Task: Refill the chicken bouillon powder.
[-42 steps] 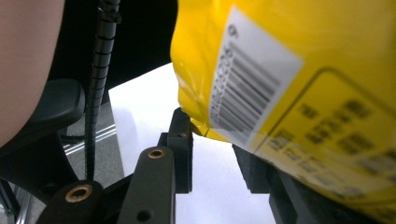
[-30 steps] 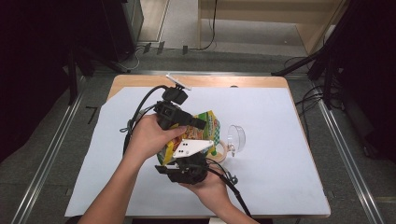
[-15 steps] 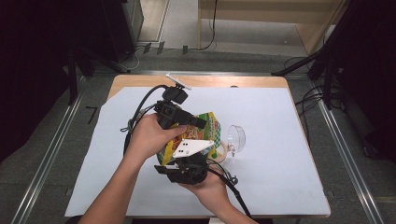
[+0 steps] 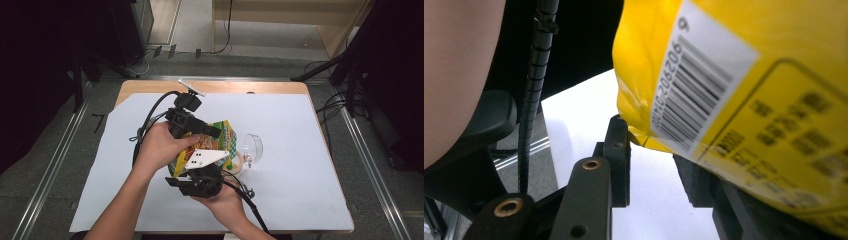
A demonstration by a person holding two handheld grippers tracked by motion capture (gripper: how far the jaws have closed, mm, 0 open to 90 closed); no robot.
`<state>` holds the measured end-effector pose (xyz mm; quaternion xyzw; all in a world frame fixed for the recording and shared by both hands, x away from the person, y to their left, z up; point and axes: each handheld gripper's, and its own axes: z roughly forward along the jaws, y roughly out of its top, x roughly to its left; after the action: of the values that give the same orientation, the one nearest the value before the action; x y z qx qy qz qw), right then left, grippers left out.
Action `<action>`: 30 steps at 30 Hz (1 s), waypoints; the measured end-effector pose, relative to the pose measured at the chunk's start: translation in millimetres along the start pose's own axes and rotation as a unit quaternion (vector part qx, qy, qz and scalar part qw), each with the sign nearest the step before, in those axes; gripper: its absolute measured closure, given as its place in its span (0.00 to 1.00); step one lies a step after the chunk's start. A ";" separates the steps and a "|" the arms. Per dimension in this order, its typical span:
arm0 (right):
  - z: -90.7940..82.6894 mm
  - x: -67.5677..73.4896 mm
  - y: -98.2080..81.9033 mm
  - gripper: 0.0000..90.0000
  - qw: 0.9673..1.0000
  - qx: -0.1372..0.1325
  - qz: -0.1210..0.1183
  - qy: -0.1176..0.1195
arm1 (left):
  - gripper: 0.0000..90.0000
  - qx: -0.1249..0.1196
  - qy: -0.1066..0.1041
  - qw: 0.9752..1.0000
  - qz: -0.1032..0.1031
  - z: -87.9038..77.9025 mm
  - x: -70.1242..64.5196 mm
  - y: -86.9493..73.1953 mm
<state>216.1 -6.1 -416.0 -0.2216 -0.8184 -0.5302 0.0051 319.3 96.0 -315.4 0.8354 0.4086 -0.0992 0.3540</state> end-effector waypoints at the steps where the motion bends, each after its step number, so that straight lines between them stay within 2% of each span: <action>1: -0.1 0.2 0.3 0.78 1.000 -0.001 0.000 0.000 | 0.84 0.000 0.000 1.000 -0.001 0.1 0.3 0.1; 9: 0.2 0.0 -0.7 0.78 1.000 -0.001 0.006 0.002 | 0.84 0.003 0.005 1.000 0.001 2.8 -0.7 0.4; 15: 2.0 -4.5 -4.7 0.78 1.000 0.000 0.012 0.000 | 0.84 0.006 0.023 1.000 0.009 7.7 -5.3 0.3; 30: 2.9 -8.3 -7.4 0.79 1.000 0.003 0.015 -0.003 | 0.85 0.008 0.021 1.000 0.012 8.6 -7.3 0.0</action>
<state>221.6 -9.1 -425.7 -0.2355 -0.8165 -0.5269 0.0115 315.7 85.8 -318.4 0.8449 0.4049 -0.0803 0.3402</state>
